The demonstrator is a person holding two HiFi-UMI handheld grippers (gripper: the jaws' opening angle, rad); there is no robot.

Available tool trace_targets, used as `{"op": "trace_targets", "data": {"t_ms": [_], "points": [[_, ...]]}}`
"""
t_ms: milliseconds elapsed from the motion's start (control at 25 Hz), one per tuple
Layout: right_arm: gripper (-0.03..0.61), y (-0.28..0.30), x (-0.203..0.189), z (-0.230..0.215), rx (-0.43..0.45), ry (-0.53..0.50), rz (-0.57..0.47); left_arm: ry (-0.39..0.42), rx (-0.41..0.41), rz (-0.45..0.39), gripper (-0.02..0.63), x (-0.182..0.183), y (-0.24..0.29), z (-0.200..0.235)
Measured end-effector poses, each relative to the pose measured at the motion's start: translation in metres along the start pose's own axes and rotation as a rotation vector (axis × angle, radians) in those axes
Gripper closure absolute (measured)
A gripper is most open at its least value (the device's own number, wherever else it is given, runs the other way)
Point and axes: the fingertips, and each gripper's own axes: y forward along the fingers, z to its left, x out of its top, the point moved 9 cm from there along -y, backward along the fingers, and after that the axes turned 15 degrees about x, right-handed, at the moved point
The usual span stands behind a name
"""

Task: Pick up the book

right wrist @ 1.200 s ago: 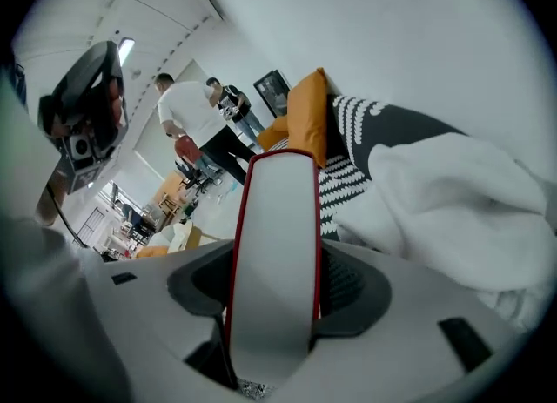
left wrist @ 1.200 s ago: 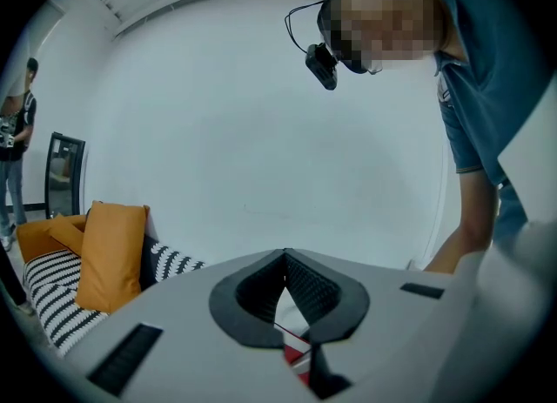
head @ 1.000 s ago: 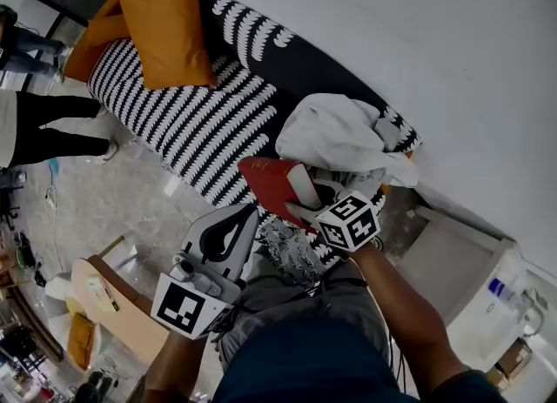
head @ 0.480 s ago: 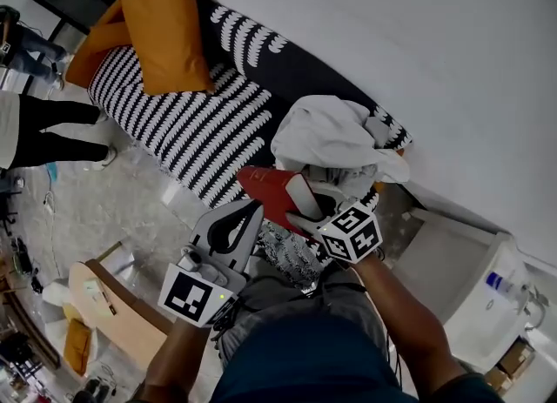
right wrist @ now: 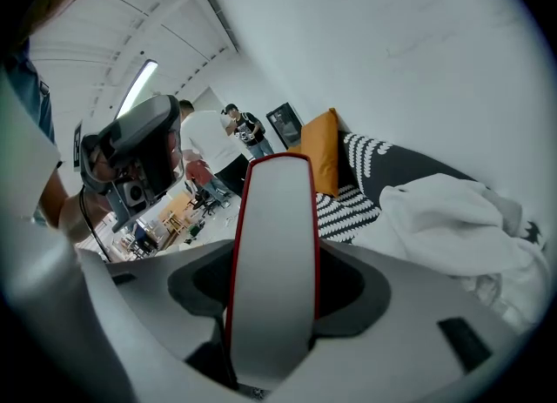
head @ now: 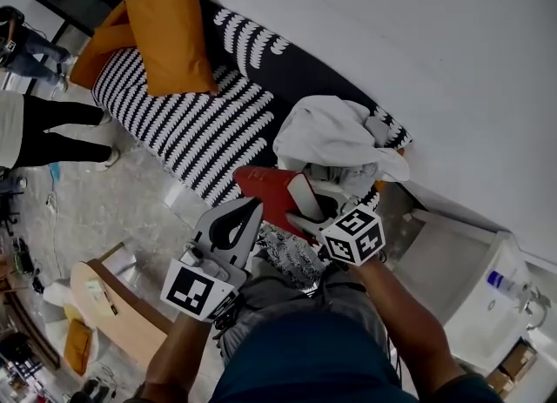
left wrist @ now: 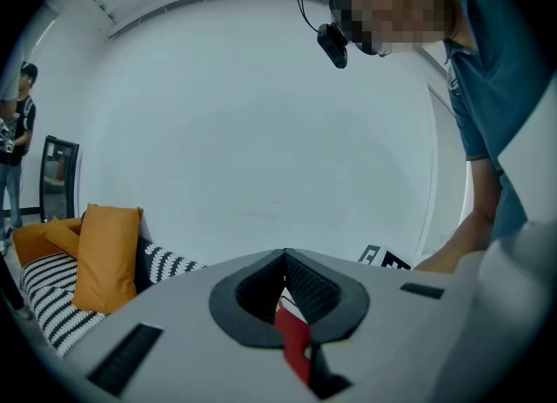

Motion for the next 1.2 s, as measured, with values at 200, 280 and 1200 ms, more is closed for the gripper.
{"op": "trace_targets", "data": {"t_ms": [200,280,1200], "points": [[0.319,-0.002,0.007,-0.001,0.007,0.015,-0.024,-0.007,-0.001,0.015,0.609,-0.004,0.002,0.0],[0.319,-0.003,0.007,-0.006,0.007,0.036,-0.031,-0.01,-0.004,0.029,0.609,-0.008,0.008,0.001],[0.319,-0.01,0.033,-0.02,-0.039,-0.037,-0.082,-0.037,-0.046,0.126,0.609,-0.022,0.041,0.003]]}}
